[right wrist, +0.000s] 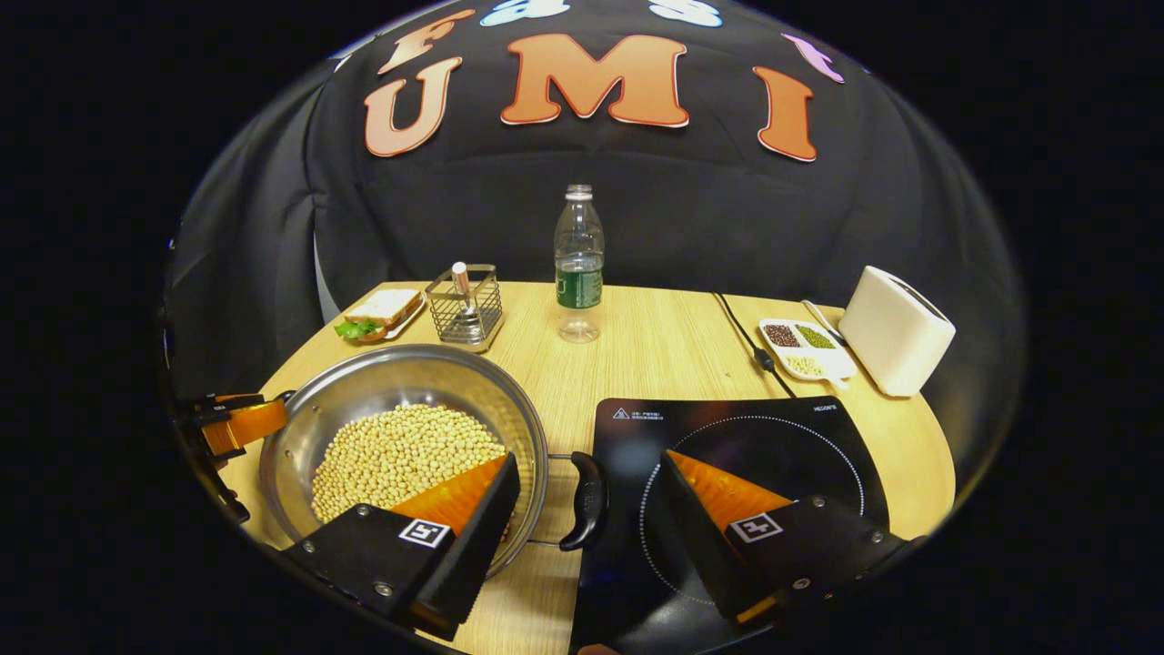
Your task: First push the handle of the pot to place it horizontally, then grasp the pot with both hands and set it on the induction cooktop.
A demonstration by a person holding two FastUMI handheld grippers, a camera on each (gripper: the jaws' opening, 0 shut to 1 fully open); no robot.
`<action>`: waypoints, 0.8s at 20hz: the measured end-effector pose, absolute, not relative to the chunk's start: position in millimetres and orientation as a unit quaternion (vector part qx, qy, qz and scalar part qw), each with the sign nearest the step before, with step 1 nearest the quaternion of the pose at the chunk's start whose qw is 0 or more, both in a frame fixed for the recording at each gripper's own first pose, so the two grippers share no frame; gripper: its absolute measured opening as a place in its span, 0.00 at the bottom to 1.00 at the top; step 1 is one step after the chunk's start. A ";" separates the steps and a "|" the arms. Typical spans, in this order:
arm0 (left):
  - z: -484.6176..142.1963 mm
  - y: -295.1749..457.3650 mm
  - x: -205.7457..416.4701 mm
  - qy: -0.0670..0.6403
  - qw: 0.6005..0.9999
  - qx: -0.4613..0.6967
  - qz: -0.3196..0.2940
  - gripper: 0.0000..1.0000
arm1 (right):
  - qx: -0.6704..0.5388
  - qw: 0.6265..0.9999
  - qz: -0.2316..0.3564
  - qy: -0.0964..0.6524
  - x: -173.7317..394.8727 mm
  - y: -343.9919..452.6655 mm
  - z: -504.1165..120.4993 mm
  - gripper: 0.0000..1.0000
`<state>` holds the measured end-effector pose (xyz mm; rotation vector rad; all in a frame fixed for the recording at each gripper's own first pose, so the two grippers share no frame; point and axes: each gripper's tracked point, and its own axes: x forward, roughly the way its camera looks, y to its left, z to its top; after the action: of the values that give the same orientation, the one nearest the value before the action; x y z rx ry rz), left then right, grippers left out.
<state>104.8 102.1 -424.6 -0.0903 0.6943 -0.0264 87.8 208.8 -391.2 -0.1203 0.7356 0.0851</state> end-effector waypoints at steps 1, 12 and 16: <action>-427.7 102.2 106.4 0.343 0.938 -0.044 -0.014 0.83 | -0.056 0.929 0.043 0.364 88.0 211.1 -396.0 0.96; -445.4 81.5 105.6 0.367 0.927 -0.064 -0.040 0.83 | -0.028 0.915 0.058 0.398 86.3 228.4 -420.4 0.86; -446.0 90.4 106.7 0.372 0.927 -0.052 -0.021 0.55 | -0.042 0.917 0.047 0.393 90.4 221.9 -421.5 0.70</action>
<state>106.7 90.4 -446.0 -0.1061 0.7629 -0.0425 90.4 221.9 -421.5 -0.0859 0.8087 0.0960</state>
